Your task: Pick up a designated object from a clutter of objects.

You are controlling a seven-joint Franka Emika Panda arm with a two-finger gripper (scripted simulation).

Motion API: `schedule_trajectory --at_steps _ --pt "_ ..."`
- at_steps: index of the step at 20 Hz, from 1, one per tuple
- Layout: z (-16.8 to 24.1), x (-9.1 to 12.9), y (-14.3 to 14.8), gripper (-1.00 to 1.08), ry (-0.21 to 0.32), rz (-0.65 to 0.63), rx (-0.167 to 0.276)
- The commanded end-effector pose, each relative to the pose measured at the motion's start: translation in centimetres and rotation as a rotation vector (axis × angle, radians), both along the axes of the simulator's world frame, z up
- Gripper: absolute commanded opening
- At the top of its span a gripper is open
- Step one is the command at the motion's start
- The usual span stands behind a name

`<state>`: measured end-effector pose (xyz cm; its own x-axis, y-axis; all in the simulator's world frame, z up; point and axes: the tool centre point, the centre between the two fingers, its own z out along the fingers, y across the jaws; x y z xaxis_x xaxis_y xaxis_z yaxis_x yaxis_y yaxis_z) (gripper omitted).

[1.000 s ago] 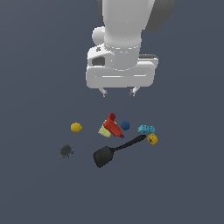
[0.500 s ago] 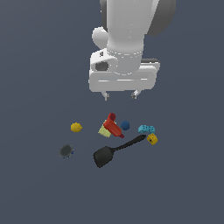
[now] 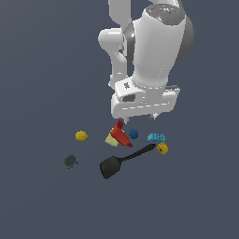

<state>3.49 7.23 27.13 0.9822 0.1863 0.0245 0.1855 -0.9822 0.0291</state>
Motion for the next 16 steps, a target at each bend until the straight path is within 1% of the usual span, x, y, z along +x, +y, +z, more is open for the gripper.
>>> schedule_trajectory --at_steps 1,7,12,16 --pt "-2.3 0.5 1.8 1.00 0.004 0.042 -0.003" --pt "-9.1 1.2 7.0 1.00 0.015 0.162 -0.005" --pt "-14.0 0.8 10.8 1.00 0.023 0.248 0.002" --pt "-16.9 0.3 13.0 1.00 0.028 0.297 0.009"
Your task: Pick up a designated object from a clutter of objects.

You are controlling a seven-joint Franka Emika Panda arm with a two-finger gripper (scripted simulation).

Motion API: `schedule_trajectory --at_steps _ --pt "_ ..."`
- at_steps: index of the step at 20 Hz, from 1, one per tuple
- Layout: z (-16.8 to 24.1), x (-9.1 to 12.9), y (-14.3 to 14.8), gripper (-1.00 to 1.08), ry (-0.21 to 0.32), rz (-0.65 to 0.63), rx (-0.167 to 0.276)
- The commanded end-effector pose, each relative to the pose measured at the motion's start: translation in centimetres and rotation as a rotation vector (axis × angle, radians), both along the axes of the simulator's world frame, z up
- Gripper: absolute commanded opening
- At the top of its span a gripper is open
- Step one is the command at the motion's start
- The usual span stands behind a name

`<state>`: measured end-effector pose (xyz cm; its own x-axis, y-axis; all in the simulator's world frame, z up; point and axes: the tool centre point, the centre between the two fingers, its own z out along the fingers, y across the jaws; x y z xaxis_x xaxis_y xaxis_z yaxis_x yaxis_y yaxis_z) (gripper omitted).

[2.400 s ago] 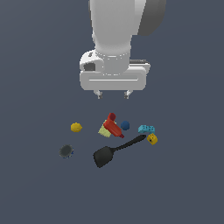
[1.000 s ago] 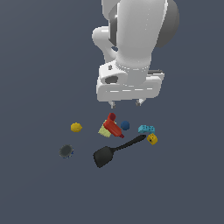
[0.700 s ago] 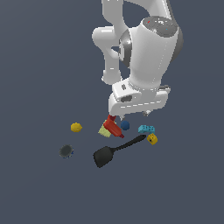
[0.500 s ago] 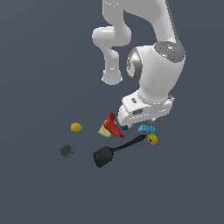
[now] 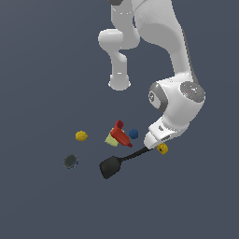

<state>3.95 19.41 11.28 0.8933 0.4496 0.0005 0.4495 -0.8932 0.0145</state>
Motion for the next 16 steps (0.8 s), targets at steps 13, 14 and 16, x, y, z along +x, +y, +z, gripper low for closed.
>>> schedule_trajectory --at_steps 13,14,16 --pt "-4.1 -1.0 3.0 1.00 0.008 0.067 0.012" --pt "-4.3 -1.0 3.0 1.00 0.008 0.067 0.012" --pt "-4.8 -1.0 3.0 1.00 0.008 0.067 0.012"
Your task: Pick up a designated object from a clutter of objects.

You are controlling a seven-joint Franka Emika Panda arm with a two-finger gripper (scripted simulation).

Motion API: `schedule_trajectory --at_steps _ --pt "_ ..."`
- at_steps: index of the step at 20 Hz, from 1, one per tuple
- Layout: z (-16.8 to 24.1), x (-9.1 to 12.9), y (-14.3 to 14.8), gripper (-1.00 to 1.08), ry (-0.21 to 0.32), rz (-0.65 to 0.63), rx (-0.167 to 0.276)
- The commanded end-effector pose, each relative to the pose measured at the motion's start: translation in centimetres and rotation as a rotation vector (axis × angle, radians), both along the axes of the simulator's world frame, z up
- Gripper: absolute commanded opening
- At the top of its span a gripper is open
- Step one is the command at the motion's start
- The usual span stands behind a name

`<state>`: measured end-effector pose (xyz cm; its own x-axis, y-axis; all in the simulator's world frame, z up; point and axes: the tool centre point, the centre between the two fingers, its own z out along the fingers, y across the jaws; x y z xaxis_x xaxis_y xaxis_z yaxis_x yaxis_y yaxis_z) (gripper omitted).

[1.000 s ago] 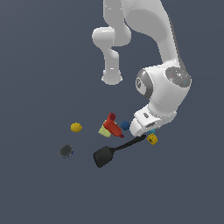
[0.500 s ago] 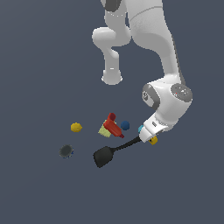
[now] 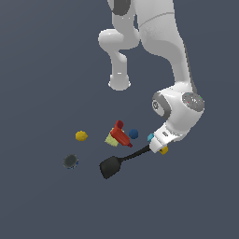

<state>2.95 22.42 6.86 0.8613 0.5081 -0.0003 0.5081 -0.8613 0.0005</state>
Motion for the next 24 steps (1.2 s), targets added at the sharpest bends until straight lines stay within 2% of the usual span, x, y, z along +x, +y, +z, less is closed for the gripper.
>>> schedule_trajectory --at_steps 1,7,13,14,24 --pt "-0.8 -0.1 0.0 1.00 0.001 0.000 0.000" --pt "-3.7 -0.1 0.0 1.00 0.000 0.002 0.000" --pt "-4.7 0.0 0.1 1.00 0.000 0.002 0.000" --pt "-4.7 0.0 0.1 -1.00 0.000 0.002 0.000" --pt "-4.7 0.0 0.1 -1.00 0.000 0.002 0.000"
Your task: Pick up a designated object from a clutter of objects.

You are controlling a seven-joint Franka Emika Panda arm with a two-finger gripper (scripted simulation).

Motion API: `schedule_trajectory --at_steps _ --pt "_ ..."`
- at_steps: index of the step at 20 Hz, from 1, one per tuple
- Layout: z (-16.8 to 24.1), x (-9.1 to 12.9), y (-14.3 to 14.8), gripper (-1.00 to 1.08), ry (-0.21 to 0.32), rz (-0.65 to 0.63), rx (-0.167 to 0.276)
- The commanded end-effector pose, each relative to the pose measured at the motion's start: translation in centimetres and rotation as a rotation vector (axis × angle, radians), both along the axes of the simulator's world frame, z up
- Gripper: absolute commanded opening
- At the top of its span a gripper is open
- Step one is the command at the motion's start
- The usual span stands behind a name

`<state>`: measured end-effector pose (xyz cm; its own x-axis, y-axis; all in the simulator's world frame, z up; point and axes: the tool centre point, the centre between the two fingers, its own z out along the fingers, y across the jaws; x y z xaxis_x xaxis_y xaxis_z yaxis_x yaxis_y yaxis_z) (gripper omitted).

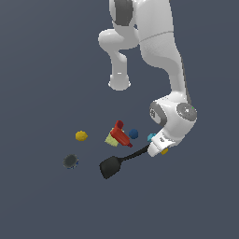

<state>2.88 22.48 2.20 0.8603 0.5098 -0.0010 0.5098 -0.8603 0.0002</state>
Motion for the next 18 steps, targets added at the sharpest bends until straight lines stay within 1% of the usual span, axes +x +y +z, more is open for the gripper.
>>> schedule_trajectory --at_steps 1,5,10,18 --pt "0.0 0.0 0.0 -1.00 -0.001 0.000 0.000" --pt "0.6 0.0 -0.4 -1.00 -0.001 0.000 0.000" --pt "2.2 -0.2 -1.7 -1.00 -0.001 0.000 0.000" --pt "7.4 -0.6 -5.5 -1.00 -0.001 0.000 -0.001"
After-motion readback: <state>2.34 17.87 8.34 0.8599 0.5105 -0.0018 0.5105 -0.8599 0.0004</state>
